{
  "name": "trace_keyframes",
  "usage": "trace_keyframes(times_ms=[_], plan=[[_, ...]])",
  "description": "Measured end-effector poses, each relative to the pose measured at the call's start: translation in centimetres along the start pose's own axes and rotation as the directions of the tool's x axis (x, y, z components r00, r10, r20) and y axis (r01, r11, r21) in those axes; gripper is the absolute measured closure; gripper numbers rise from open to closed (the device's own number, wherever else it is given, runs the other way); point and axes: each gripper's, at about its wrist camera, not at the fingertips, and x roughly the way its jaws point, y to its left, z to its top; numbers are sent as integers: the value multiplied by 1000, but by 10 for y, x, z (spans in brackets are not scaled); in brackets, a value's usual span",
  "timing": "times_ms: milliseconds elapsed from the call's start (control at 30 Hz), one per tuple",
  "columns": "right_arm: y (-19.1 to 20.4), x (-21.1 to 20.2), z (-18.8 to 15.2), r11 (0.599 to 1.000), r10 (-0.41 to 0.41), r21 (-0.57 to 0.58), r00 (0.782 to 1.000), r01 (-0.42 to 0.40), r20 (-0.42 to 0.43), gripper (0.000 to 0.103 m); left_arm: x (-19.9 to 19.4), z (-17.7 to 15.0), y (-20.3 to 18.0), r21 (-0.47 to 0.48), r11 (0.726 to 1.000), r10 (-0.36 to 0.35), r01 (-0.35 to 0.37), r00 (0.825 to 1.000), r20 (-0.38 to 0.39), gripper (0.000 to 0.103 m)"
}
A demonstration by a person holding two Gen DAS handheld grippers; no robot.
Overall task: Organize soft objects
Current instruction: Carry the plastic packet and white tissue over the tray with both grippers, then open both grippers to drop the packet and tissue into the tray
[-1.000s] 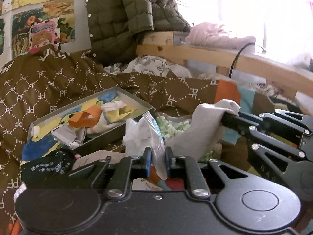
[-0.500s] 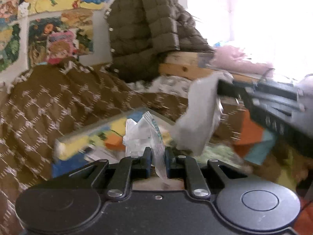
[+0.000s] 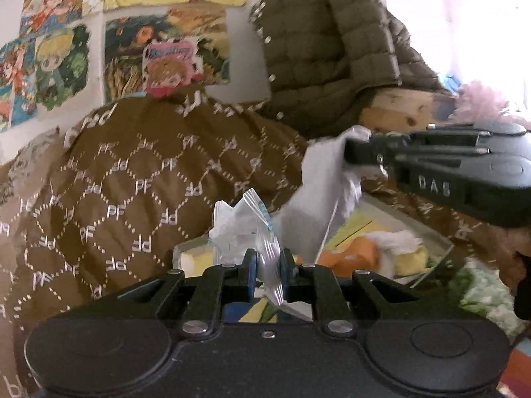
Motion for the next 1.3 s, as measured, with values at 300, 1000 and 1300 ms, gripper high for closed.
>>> trace_keyframes(times_ms=[300, 1000, 1300], plan=[[-5, 42, -48, 999, 35, 45, 970, -25, -242, 103, 45, -25, 16, -64, 998, -7, 0, 994, -106, 88], [-18, 9, -62, 1000, -24, 8, 961, 28, -275, 58, 57, -34, 3, -71, 997, -53, 42, 986, -160, 57], [-18, -49, -35, 998, -61, 7, 987, 63, -148, 13, 18, -32, 8, -138, 990, -4, -8, 996, -87, 32]])
